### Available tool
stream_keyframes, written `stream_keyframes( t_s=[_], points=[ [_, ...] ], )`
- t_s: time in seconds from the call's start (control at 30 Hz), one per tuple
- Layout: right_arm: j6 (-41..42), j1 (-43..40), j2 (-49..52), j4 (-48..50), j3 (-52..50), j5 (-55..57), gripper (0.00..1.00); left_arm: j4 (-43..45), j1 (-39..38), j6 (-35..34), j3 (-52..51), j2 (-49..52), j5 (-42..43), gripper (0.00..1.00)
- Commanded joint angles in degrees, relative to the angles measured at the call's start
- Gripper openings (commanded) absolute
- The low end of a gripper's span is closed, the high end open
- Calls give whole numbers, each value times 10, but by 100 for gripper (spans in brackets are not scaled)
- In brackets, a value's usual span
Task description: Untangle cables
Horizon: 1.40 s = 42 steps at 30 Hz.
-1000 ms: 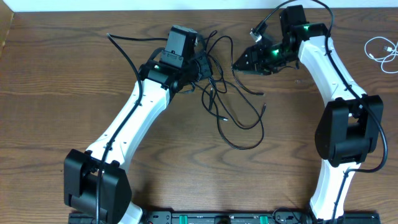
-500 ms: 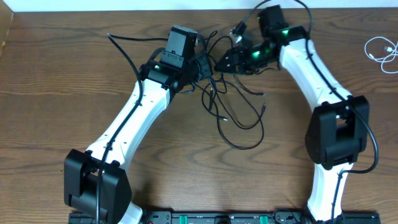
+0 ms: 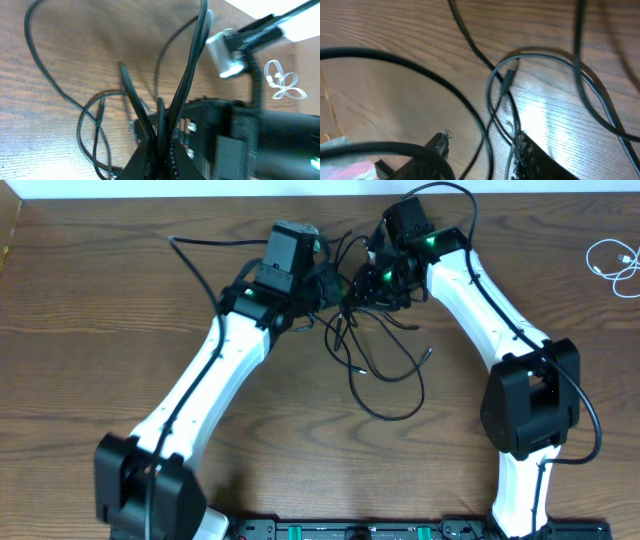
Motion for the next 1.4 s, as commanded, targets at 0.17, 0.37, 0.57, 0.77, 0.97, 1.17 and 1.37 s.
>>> stream_keyframes(
  t_s=[0.17, 0.37, 0.57, 0.77, 0.97, 1.17, 1.37],
  points=[
    [6, -23, 10, 15, -68, 95, 29, 14, 35, 2, 17, -141, -16, 7],
    [-15, -23, 10, 37, -85, 66, 25, 14, 35, 2, 17, -163, -8, 7],
    [-35, -26, 10, 37, -85, 68, 25, 54, 55, -1, 17, -168, 35, 7],
    [-35, -37, 10, 34, -91, 98, 26, 111, 112, -9, 34, -200, 69, 7],
    [-35, -58, 10, 45, -117, 100, 26, 108, 174, -7, 69, -243, 70, 7],
    [-34, -84, 10, 58, -152, 100, 26, 108, 214, -2, 105, -274, 70, 8],
    [-35, -111, 10, 63, -171, 100, 25, 100, 248, 13, 146, -283, 70, 7]
  ],
)
